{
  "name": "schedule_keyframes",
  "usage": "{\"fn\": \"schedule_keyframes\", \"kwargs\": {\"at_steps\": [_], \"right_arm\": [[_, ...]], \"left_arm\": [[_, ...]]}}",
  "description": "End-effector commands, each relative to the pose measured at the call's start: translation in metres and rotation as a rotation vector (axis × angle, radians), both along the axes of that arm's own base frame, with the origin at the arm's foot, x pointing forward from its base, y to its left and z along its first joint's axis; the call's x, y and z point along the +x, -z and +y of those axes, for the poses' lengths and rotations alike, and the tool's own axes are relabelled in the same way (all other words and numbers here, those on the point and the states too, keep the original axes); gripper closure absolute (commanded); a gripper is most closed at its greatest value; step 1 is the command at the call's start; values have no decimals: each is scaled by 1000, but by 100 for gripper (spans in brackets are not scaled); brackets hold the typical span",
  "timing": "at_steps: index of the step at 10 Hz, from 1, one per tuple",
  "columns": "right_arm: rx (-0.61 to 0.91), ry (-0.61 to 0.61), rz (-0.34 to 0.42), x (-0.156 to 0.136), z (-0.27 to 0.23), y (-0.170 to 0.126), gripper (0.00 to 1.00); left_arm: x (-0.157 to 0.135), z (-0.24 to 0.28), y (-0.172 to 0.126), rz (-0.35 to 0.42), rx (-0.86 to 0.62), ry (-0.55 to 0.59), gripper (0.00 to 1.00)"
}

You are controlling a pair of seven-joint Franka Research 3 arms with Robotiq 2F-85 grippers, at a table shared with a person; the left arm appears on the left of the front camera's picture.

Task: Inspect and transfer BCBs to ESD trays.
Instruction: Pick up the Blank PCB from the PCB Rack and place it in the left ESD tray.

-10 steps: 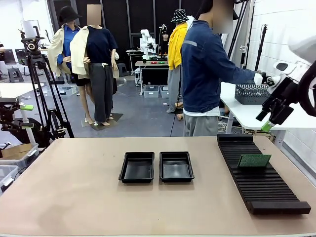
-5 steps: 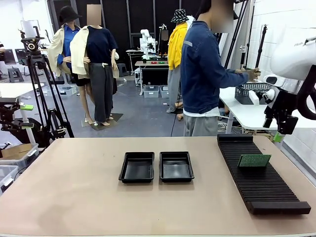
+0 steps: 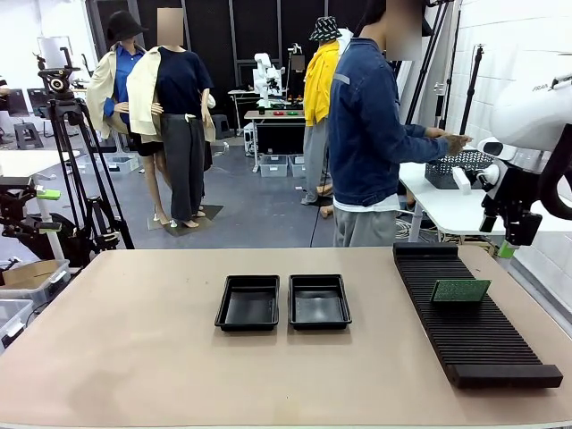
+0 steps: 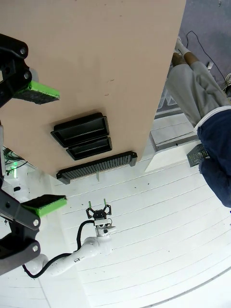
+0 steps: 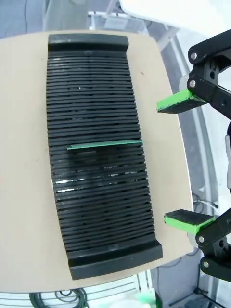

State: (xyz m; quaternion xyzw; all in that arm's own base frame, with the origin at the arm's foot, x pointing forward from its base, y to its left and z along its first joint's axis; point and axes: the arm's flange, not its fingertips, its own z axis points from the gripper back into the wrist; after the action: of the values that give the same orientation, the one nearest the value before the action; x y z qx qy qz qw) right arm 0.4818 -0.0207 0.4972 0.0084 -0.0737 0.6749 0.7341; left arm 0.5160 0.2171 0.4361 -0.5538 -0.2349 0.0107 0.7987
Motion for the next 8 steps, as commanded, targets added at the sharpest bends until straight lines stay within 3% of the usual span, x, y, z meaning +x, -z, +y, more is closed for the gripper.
{"fn": "schedule_keyframes", "kwargs": {"at_steps": [1, 8], "right_arm": [[6, -11, 3, 1, 2, 0, 0], [6, -11, 3, 1, 2, 0, 0]], "left_arm": [[-1, 1, -2, 17, 7, -5, 0], [-1, 1, -2, 17, 7, -5, 0]]}}
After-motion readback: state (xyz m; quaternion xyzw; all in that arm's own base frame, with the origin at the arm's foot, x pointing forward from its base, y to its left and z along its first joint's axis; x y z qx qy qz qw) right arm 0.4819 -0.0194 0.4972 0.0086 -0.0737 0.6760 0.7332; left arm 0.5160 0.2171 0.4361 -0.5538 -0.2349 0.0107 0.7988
